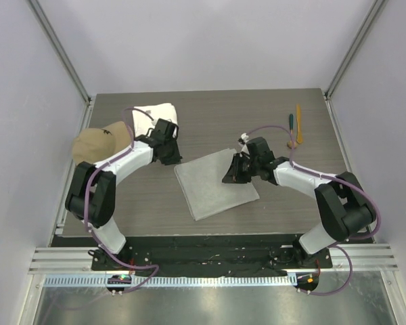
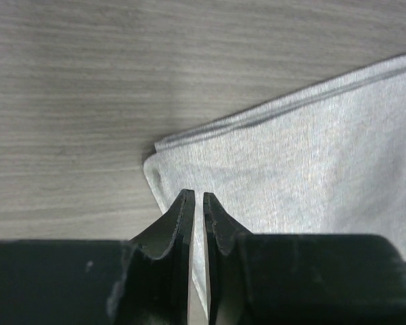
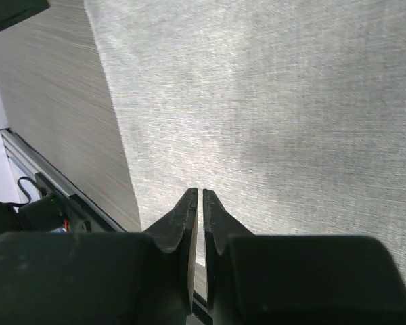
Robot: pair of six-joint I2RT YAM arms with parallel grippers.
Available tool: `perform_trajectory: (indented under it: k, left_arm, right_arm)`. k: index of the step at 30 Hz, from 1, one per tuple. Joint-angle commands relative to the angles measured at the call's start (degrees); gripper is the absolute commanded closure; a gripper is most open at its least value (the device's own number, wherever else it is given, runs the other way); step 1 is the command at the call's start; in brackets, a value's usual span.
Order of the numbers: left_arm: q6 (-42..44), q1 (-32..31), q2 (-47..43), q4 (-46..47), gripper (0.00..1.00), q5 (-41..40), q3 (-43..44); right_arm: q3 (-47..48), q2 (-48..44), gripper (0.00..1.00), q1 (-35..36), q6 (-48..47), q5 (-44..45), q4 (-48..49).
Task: Fold the napkin into a case and place the utensils inside
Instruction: Rotate the lower triangle-folded napkin at the center of the board.
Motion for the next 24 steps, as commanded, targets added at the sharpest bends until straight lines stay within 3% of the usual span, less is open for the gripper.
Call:
perform_trajectory:
  k: [1,10,18,24]
  left_arm:
    - [-0.95,0.21,-3.53,2.68,0.85,3.69,-3.82]
    - [-3.93,0.12,-2.13,9.79,0.85,11.59,-7.78]
    - [-4.73,-0.32,1.82,11.39,0.87,12.22,-8.40]
    - [-5.26,-0.32,-1.51,12.53,0.86,10.99,-11.65]
  right_arm:
    - [-0.11,-0.17,0.87,1.39,-2.27,-2.50,-2.38]
    - [-5.74,0.01,0.87,7.10,2.12,-0.40,2.90]
    - [-9.35,2.21,0.87,8.25,2.40,0.74,5.19]
    - [-7.94,3.26,0.87,8.33,1.43,0.22,4.92]
